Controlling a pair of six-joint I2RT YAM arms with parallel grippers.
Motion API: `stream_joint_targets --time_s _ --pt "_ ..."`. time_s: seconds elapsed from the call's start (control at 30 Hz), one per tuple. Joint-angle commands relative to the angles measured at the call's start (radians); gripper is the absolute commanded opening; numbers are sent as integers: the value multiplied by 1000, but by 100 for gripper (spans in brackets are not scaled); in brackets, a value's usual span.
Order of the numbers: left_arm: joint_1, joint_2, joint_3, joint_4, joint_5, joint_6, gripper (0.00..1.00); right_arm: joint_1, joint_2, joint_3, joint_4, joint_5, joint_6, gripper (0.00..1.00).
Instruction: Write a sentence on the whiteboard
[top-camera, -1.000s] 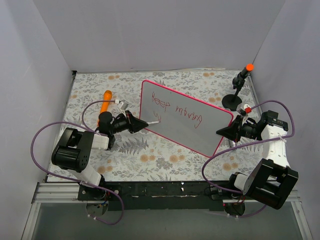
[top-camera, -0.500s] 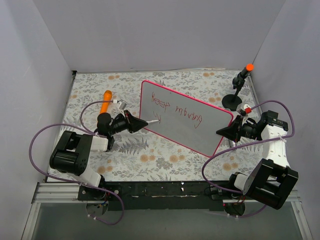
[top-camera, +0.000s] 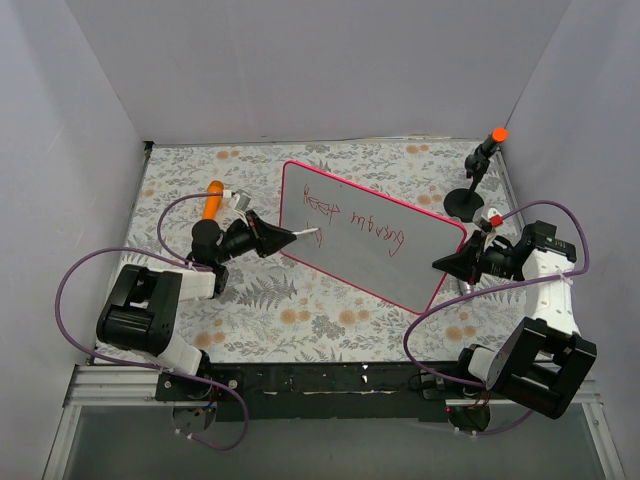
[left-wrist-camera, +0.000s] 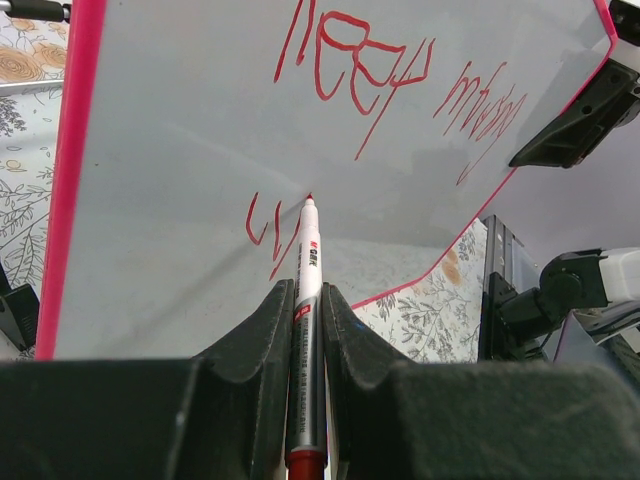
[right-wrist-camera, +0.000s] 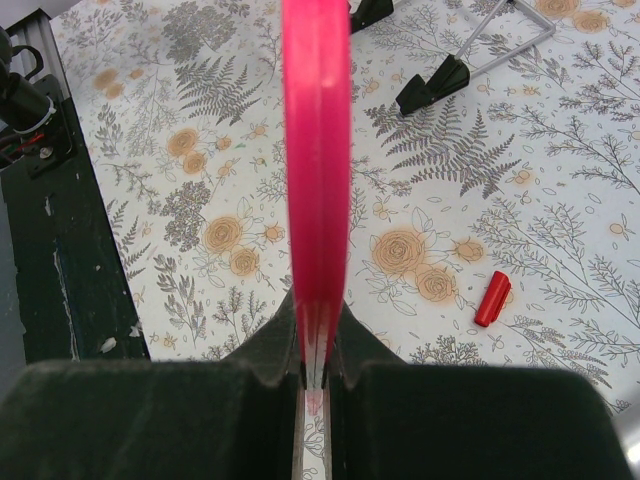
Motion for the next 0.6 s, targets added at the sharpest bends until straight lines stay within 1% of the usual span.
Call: stream_joint_targets --time_s 0.0,0.2,0.4,0.57 --pt "-4 -11 20 -10 -11 18 0 4 -15 7 -12 40 -42 1" --pt "-4 1 28 -28 -7 28 0 4 -13 5 -11 40 -42 1" --pt "-3 20 37 -8 2 17 0 4 -13 5 -12 40 -42 1" --pt "-11 35 69 -22 16 15 0 4 -13 5 -9 40 -42 1"
